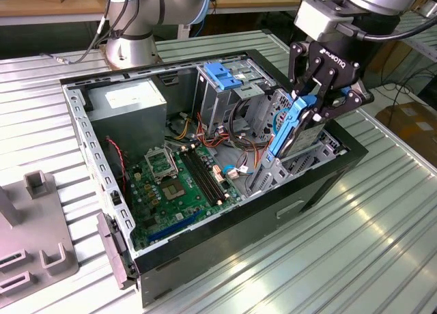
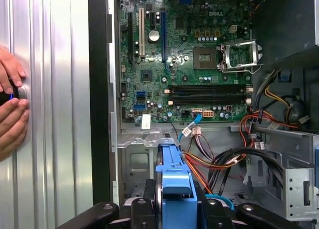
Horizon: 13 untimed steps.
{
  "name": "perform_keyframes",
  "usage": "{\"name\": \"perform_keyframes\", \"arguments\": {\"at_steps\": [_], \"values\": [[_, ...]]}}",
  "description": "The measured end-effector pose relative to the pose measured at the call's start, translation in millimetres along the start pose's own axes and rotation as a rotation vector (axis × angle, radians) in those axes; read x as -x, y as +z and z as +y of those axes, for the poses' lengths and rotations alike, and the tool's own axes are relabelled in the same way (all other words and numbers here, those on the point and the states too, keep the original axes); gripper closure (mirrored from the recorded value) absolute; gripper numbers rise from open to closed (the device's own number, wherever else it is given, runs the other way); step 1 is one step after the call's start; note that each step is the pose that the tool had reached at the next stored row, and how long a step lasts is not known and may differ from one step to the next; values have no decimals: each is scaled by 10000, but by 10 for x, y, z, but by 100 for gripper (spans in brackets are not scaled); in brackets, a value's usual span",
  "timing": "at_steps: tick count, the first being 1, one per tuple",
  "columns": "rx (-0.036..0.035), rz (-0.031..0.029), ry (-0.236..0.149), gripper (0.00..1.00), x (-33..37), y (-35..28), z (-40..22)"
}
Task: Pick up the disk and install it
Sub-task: 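Insert the disk into the insertion slot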
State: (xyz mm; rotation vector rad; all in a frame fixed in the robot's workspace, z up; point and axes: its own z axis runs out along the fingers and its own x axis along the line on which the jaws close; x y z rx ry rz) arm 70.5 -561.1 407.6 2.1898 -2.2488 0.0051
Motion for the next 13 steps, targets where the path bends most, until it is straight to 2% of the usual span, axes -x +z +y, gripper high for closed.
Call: {"name": "perform_keyframes", "arguments": {"at_steps": [10,13], "values": [[-55,0,1,63,1,141,0],[-77,-3,0,63,0,210,0]]}}
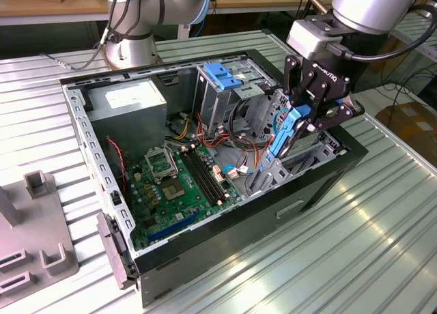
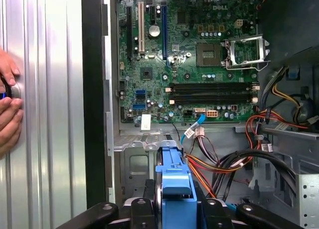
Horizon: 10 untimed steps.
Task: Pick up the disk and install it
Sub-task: 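Insert the disk into the insertion slot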
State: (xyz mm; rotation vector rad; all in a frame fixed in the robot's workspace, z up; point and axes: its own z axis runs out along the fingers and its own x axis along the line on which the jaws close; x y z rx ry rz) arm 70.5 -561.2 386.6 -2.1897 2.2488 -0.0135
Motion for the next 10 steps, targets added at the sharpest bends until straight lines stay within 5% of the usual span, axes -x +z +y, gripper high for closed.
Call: {"name": "perform_keyframes", "arguments": {"at_steps": [10], "values": [[-75,-2,1,63,1,165,1]]}}
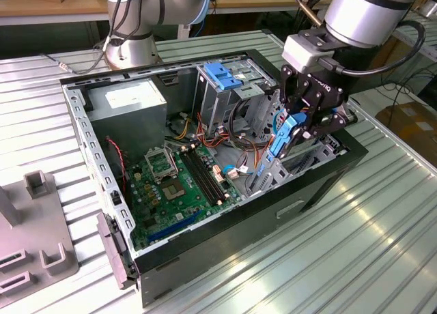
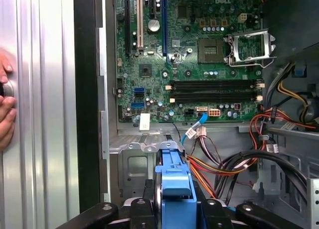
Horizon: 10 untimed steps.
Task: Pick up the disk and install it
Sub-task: 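Insert the disk into the insertion slot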
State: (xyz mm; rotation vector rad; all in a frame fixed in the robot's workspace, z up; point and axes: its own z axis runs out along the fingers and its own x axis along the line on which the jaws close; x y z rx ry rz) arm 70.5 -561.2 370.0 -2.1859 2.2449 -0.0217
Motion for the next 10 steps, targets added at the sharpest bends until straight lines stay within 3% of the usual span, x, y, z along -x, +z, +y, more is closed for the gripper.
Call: {"name": "perform_keyframes", "arguments": {"at_steps": [5,10], "values": [[-34,1,-1,63,1,66,1],[-38,6,0,63,0,68,0]]}}
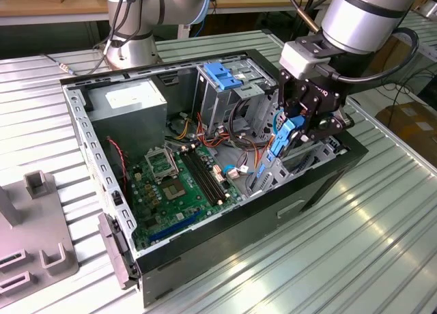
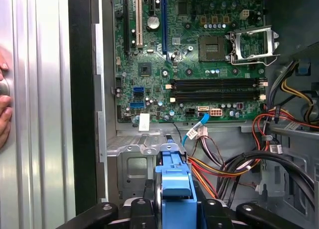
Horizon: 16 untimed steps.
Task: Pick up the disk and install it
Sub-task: 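Insert the disk into the insertion slot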
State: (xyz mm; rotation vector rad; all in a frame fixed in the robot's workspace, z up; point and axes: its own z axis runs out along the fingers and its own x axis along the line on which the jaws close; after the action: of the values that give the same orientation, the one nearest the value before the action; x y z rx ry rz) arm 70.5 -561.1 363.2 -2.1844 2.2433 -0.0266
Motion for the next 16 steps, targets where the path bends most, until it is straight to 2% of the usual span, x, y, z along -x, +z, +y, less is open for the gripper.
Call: {"name": "perform_keyframes", "arguments": {"at_steps": [1,3,8,13,15,16], "values": [[2,2,-1,62,0,0,0],[2,5,0,49,0,1,0],[2,15,-1,51,0,0,0],[2,20,0,82,0,0,0],[2,21,1,82,0,0,0],[2,21,0,88,0,0,-1]]}}
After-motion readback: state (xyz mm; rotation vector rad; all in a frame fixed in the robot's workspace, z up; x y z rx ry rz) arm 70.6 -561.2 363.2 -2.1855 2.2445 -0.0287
